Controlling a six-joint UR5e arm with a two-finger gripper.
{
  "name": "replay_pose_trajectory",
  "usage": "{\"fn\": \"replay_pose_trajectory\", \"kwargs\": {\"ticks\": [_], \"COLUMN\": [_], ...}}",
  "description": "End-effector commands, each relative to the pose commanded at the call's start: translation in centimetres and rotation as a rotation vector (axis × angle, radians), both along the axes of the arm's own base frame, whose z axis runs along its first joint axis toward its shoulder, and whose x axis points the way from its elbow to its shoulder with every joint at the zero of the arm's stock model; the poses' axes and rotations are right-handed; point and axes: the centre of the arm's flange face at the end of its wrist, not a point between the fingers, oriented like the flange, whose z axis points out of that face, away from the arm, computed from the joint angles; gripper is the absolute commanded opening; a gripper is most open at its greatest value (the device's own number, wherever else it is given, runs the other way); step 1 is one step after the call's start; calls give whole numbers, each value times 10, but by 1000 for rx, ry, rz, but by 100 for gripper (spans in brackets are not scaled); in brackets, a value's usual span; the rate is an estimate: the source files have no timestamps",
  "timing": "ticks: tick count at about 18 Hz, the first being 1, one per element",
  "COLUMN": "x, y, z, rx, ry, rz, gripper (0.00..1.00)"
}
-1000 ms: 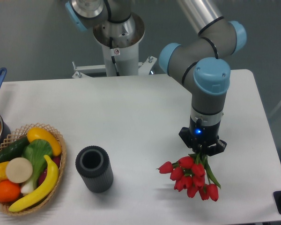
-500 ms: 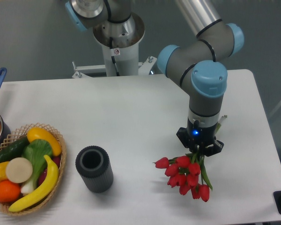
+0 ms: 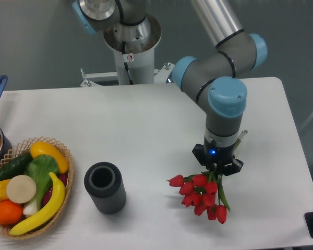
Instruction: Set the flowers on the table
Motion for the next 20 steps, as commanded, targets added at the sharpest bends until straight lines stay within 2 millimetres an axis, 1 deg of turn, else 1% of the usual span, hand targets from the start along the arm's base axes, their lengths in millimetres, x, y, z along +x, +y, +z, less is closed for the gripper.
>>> {"fn": "replay_pose_trajectory", "kwargs": {"ticks": [2, 4, 5, 6, 7, 11, 13, 15, 16, 17, 18, 20], "x": [0, -2, -2, -2, -2, 0, -2, -11, -18, -26, -30, -35], "y": [0, 1, 1, 1, 1, -3, -6, -15, -23, -33, -39, -44], "z": [-3, -6, -9, -9, -8, -4, 0, 6, 7, 12, 18, 18], "rx": [-3, -2, -5, -3, 2, 21, 28, 32, 34, 37, 43, 39], "ry": [-4, -2, -4, -2, 4, 28, 40, 50, 51, 58, 65, 67], "rz": [-2, -3, -1, -1, -3, -1, 4, 24, 38, 56, 62, 28], "gripper": [41, 55, 64, 77, 100, 100, 100, 100, 100, 100, 100, 100]}}
